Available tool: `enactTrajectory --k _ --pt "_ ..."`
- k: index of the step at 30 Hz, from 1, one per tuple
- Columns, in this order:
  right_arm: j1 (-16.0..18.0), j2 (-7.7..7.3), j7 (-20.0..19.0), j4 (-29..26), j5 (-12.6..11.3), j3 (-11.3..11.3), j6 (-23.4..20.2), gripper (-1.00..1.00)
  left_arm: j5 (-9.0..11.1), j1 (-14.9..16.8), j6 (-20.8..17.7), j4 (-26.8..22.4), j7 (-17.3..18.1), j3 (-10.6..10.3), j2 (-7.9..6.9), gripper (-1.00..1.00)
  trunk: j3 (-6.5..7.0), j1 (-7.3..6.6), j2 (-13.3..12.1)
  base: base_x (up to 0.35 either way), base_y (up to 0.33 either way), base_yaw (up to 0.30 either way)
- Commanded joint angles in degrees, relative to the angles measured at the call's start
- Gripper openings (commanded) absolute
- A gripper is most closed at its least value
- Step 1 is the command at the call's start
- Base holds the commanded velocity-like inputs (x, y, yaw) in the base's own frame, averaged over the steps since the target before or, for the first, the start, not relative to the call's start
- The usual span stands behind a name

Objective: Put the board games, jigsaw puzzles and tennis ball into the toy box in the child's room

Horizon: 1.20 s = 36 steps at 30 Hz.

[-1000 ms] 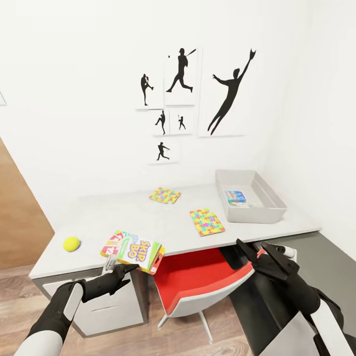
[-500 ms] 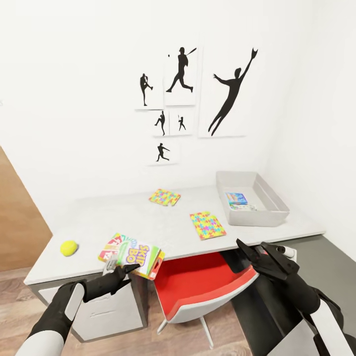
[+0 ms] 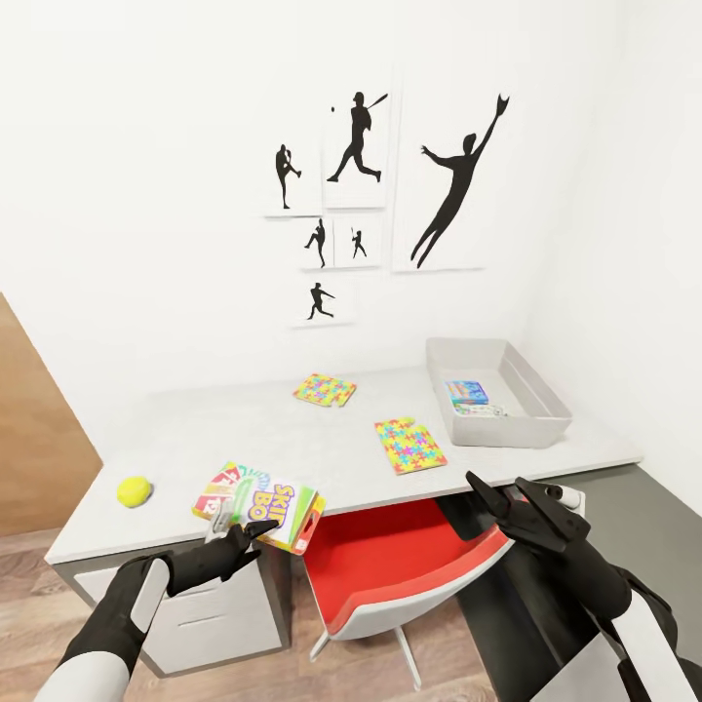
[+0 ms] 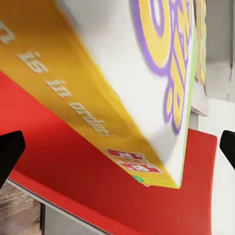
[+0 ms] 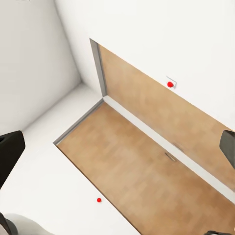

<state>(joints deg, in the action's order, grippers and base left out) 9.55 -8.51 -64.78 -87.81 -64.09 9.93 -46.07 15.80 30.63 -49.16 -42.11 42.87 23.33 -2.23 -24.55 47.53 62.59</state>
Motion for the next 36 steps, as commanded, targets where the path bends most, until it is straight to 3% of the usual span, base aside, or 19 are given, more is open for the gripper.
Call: enactTrajectory --k 1,25,26,36 --pt "0.03 -0.01 0.01 0.0 -0.25 0.0 -0.34 1.0 -0.07 0.05 -0.25 0.01 0.2 0.14 0.02 1.0 -0.06 0.0 0.04 0.0 0.0 0.0" --pt "0.03 -0.01 -0.01 0.0 -0.25 0.0 -0.34 1.0 -0.07 0.05 -0.14 0.01 0.2 0.14 0.02 1.0 -0.06 0.0 0.04 0.03 0.0 0.0" --pt "0.03 -0.01 0.0 0.0 -0.25 0.0 -0.34 1.0 -0.07 0.05 -0.14 0.01 0.2 0.14 0.03 -1.0 -0.06 0.0 0.04 0.0 0.0 0.0" --pt "0.03 -0.01 0.02 0.0 -0.25 0.0 -0.34 1.0 0.03 0.05 -0.45 0.01 0.23 0.18 -0.04 -1.0 -0.06 0.0 0.04 0.0 0.0 0.0"
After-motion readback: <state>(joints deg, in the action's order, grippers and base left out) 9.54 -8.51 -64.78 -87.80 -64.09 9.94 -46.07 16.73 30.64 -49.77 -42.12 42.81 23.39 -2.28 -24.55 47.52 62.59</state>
